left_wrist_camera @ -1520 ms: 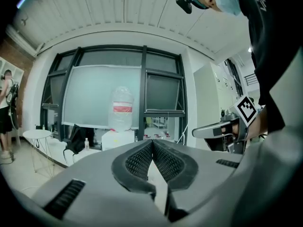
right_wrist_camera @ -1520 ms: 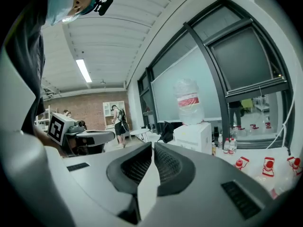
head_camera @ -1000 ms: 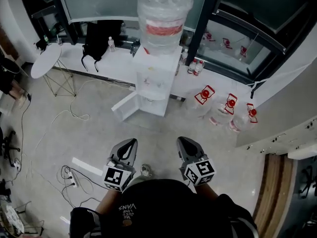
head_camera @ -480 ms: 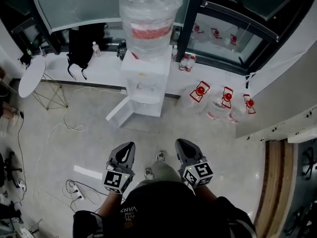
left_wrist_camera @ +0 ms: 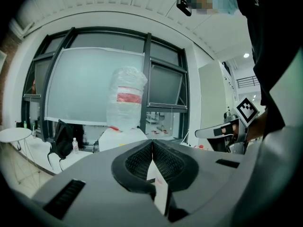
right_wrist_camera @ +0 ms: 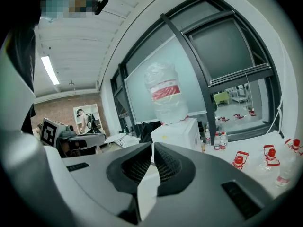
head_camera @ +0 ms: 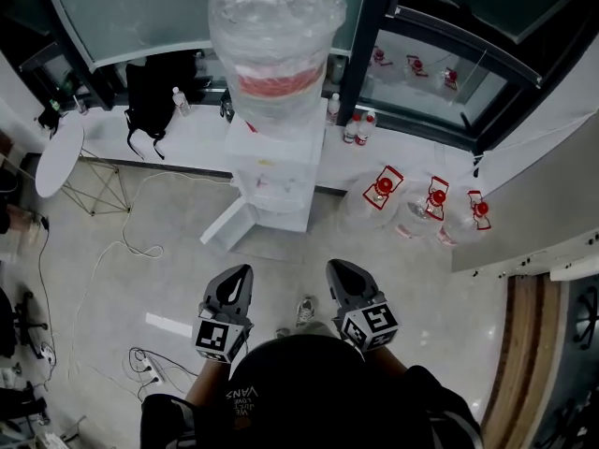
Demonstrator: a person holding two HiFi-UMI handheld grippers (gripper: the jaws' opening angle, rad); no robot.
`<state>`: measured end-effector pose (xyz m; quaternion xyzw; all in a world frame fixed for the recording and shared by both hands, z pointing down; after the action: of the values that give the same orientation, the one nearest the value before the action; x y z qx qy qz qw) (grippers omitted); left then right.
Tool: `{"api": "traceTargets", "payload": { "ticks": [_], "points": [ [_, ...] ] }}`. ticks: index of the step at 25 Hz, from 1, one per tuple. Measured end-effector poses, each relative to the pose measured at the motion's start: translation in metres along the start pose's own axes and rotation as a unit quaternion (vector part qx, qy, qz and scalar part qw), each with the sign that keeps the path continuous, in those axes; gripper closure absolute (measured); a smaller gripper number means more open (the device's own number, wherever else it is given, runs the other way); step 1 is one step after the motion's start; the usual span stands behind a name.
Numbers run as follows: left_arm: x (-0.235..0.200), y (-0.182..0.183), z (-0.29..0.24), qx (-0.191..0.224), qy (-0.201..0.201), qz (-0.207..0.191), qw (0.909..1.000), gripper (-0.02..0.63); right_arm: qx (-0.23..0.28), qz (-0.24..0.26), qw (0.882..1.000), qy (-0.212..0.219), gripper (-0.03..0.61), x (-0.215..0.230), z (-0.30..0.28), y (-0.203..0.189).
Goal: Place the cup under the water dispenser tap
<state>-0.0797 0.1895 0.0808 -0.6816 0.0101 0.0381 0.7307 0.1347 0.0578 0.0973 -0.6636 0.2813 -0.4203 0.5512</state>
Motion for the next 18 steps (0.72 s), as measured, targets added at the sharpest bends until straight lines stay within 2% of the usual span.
{"api": "traceTargets", "payload": {
  "ticks": [4, 10, 14, 18],
  "points": [
    [-0.008, -0.004, -0.030, -0.013, 0.001, -0.009, 0.9999, 0.594, -0.015, -0.028, 0.999, -0.006, 0.532, 0.022, -0.018, -0.001],
    [-0.030, -0.007, -0.056, -0.017, -0.008, -0.010, 0.9998, 0.594, -0.023, -0.020, 0.999, -0.016, 0.532, 0.034, -0.038, -0.008],
    [-0.062, -0.014, -0.063, -0.021, -0.036, -0.006, 0.9991, 0.594, -0.011, -0.020, 0.999, -0.047, 0.532, 0.020, -0.058, -0.013],
    [-0.099, -0.012, -0.062, -0.022, -0.076, -0.004, 0.9969, 0.594, 0.005, -0.032, 0.995, -0.099, 0.532, -0.005, -0.077, -0.020]
  ]
}}
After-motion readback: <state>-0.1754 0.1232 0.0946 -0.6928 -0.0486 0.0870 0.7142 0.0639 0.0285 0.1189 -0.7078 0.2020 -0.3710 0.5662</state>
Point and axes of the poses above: the fingertips, and each gripper's own axes: z backward along the fingers, x to its right, y out of its top, the point moved 8 cm from there along z, backward along the fingers, and after that the axes turned 13 degrees about x, right-handed, at the moved point
